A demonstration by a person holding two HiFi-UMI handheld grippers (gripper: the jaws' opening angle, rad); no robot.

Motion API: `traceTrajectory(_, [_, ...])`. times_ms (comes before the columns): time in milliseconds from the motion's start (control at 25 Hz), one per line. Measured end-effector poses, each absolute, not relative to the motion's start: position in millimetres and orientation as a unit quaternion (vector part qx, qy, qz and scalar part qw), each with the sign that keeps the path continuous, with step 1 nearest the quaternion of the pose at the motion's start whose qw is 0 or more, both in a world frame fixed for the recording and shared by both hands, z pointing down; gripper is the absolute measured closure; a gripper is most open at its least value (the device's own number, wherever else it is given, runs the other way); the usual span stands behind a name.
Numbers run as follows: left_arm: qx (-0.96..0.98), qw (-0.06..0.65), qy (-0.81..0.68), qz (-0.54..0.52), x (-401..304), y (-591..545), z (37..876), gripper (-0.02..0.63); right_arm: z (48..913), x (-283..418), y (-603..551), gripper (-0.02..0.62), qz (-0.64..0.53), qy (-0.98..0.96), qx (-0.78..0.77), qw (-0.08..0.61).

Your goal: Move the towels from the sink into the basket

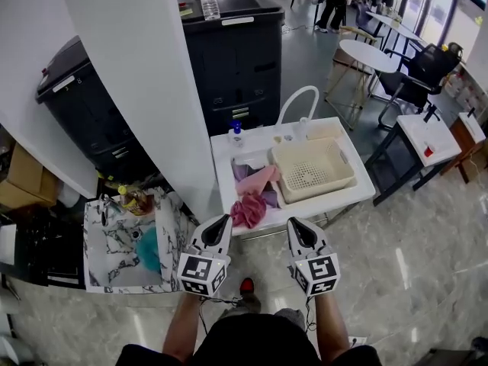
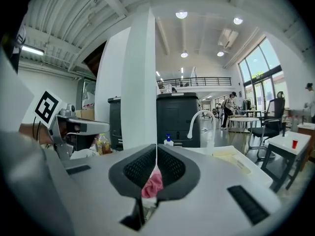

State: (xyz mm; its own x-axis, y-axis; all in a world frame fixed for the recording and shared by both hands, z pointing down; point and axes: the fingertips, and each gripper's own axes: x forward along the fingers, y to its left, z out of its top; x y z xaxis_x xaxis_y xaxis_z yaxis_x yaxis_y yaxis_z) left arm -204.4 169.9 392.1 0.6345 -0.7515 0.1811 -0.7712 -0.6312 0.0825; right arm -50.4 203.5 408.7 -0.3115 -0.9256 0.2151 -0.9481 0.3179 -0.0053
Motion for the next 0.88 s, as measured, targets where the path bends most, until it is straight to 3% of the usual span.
traceTrajectory(880, [0.836,0.163,-0.508,0.125,-230.6,114.5,494.7,0.598,528.0,-87.0,104.6,0.565,0.136,-0.859,0.466,0.166])
